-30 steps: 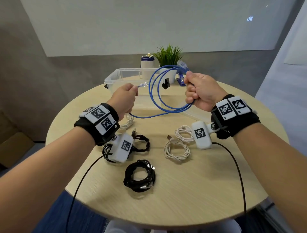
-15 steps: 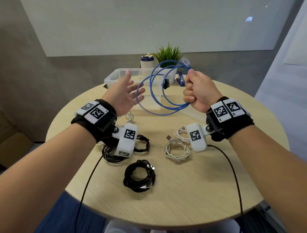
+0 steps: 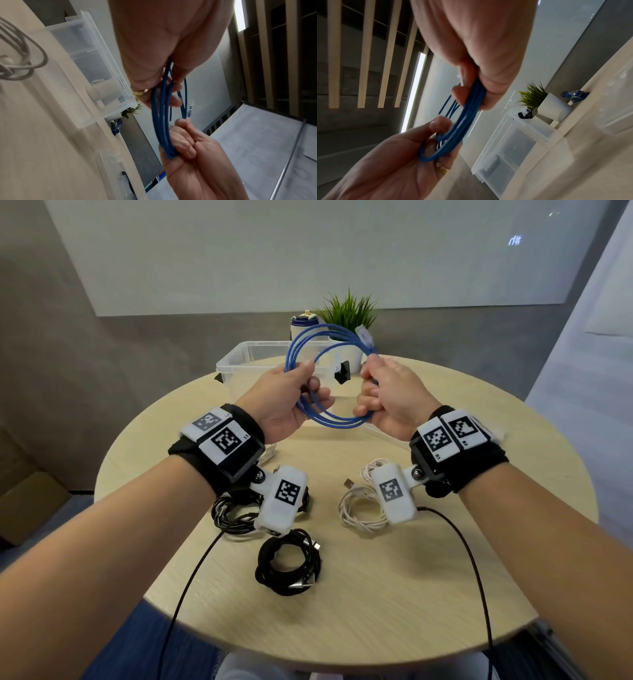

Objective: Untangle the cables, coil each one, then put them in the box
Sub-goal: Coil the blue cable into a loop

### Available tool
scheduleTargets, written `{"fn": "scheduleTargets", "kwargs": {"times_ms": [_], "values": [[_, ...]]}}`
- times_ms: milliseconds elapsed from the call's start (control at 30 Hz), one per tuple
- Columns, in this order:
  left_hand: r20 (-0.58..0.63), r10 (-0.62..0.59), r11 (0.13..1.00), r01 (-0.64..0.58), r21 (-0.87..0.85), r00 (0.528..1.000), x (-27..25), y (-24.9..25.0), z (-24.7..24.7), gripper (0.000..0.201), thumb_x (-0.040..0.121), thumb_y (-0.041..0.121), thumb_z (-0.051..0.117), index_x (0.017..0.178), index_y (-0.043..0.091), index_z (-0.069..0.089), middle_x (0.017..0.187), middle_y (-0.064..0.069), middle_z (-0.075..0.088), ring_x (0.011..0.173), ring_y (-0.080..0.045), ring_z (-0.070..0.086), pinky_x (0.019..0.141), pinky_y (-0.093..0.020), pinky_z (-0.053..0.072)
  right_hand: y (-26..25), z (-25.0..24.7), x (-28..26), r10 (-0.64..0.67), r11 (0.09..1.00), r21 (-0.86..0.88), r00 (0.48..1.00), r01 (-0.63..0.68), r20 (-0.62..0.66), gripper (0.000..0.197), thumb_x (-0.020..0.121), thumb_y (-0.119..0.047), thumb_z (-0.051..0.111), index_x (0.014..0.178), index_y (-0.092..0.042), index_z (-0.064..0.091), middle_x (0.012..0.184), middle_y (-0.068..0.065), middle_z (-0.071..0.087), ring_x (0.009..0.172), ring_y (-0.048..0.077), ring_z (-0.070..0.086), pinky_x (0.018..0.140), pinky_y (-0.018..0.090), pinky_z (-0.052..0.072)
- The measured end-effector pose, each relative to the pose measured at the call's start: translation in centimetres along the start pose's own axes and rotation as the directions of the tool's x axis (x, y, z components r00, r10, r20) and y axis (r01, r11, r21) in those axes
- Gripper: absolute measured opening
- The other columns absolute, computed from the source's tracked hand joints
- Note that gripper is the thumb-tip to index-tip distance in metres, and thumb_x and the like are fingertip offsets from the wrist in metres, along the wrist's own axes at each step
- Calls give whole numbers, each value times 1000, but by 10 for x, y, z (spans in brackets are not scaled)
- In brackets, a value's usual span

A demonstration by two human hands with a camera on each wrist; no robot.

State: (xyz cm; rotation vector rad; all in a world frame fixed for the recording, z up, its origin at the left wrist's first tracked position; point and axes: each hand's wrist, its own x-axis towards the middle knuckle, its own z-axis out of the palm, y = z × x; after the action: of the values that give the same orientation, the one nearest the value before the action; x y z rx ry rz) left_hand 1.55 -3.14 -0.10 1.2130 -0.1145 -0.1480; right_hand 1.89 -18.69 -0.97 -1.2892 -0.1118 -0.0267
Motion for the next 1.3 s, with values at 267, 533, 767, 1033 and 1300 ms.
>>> {"fn": "scheduleTargets", "kwargs": {"times_ms": [267,533,767,1033,1300], "values": [[-37,-118,988,113,-107,992,0,6,-3,66,84,76,27,70,14,45,51,7,18,39,-9,17,39,-19,25,-1,8,-5,25,997,-69,999,-24,21,32,104,-32,29,94,-11,50,55,-1,25,42,11,24,48,23,41],[5,-139,989,139,-48,990,-4,3,2,54,95,59,34,61,17,39,48,7,20,38,-10,19,40,-21,25,5,10,3,-264,934,-293,947,203,-185,6,100,-25,42,103,-20,45,65,2,43,41,10,33,40,23,38],[12,-127,989,126,71,992,-8,4,5,50,96,54,38,60,20,33,49,6,20,39,-9,20,39,-21,27,2,3,5,-317,920,-306,923,244,-217,11,100,-20,44,90,-23,48,80,7,56,45,14,49,44,30,50],[21,-84,971,77,225,996,-9,-2,0,49,96,54,37,61,22,26,50,6,17,40,-10,20,42,-21,28,-9,-13,11,-254,956,-215,931,201,-263,12,99,-17,46,88,-20,47,82,7,59,65,16,64,58,45,59],[35,-81,934,64,350,996,-12,-3,-3,48,96,53,37,61,22,27,50,7,18,42,-11,19,42,-22,28,-20,-33,19,-234,963,-218,898,161,-372,14,99,-15,46,87,-22,49,65,2,45,54,11,46,58,39,58]]}}
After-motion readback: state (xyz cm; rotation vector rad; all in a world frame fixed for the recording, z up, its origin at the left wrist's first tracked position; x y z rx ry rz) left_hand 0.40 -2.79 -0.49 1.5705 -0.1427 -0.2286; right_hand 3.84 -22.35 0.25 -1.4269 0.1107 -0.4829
